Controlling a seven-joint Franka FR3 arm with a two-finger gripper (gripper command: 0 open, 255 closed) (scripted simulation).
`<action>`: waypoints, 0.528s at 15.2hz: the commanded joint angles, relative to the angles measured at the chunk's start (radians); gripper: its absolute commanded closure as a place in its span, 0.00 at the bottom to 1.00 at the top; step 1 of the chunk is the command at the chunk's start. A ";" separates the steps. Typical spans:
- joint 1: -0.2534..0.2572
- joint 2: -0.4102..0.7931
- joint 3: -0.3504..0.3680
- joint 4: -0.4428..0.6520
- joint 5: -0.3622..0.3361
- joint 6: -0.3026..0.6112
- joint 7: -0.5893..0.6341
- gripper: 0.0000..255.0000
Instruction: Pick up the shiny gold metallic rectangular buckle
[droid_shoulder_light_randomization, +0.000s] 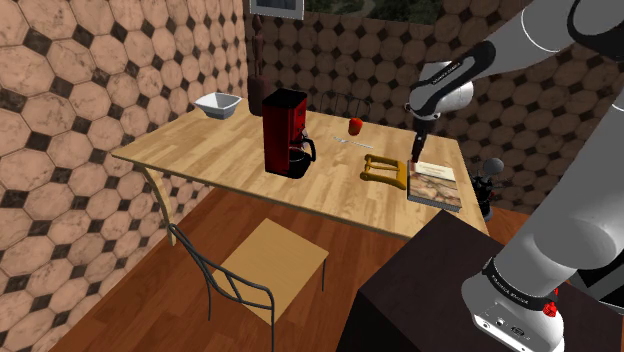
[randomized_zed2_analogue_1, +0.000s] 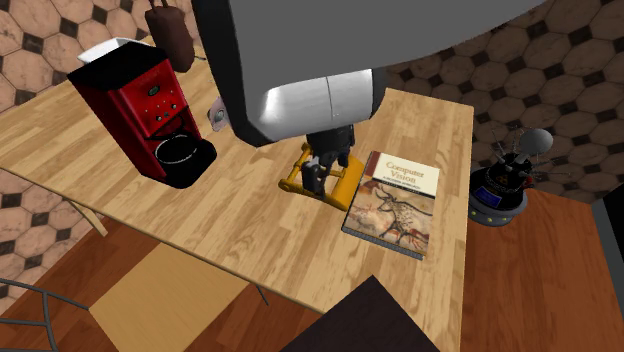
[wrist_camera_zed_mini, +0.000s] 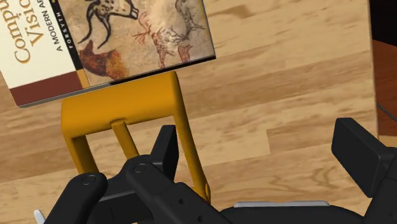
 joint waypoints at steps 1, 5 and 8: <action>-0.014 0.086 0.006 0.058 0.061 0.027 -0.071 0.00; -0.074 0.257 0.047 0.182 0.172 0.070 -0.198 0.00; -0.127 0.378 0.088 0.290 0.233 0.085 -0.273 0.00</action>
